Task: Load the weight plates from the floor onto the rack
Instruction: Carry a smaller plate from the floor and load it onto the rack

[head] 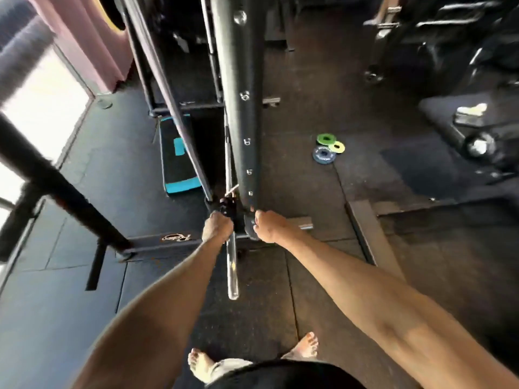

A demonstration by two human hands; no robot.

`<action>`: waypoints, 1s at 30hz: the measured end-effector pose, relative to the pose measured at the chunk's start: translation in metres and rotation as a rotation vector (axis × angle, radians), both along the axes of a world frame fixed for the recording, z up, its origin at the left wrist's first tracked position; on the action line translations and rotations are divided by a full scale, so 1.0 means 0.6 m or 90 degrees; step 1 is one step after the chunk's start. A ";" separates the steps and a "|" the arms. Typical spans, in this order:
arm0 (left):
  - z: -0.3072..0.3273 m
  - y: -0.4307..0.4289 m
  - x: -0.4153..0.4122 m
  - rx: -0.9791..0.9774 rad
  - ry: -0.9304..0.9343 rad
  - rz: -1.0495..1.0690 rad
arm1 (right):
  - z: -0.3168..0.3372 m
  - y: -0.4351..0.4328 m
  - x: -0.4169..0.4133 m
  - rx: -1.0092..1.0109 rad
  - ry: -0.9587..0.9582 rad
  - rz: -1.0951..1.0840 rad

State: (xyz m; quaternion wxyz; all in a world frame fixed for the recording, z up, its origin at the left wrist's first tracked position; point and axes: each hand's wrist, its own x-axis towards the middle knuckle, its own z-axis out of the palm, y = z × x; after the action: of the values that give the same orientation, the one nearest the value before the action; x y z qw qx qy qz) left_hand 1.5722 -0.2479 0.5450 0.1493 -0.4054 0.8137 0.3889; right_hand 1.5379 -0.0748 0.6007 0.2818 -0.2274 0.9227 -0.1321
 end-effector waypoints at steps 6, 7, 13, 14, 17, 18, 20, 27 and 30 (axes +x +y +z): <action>0.002 0.299 -0.133 -0.031 -0.078 -0.331 | -0.067 0.269 -0.083 0.077 -0.035 -0.077; 0.012 0.339 -0.150 -0.040 -0.080 -0.379 | -0.076 0.305 -0.099 0.084 -0.040 -0.090; 0.002 0.499 -0.291 -0.125 -0.091 -0.655 | -0.125 0.481 -0.218 0.107 -0.066 -0.129; -0.007 0.514 -0.321 -0.130 -0.099 -0.676 | -0.130 0.504 -0.243 0.111 -0.077 -0.129; -0.030 0.542 -0.405 -0.135 -0.133 -0.716 | -0.152 0.551 -0.317 0.136 -0.103 -0.141; -0.040 0.549 -0.437 -0.135 -0.140 -0.726 | -0.160 0.562 -0.347 0.141 -0.109 -0.143; -0.054 0.559 -0.505 -0.134 -0.163 -0.746 | -0.168 0.579 -0.409 0.148 -0.122 -0.153; -0.065 0.572 -0.716 -0.138 -0.167 -0.800 | -0.163 0.577 -0.640 0.121 -0.127 -0.140; -0.070 0.562 -0.799 -0.129 -0.161 -0.792 | -0.171 0.564 -0.733 0.116 -0.133 -0.137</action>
State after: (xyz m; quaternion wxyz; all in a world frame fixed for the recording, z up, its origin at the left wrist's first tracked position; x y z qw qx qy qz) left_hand 1.0930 0.0896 0.5028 0.4025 0.0876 0.9057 0.1002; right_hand 1.0981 0.2633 0.4980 0.3800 -0.0855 0.9155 -0.1005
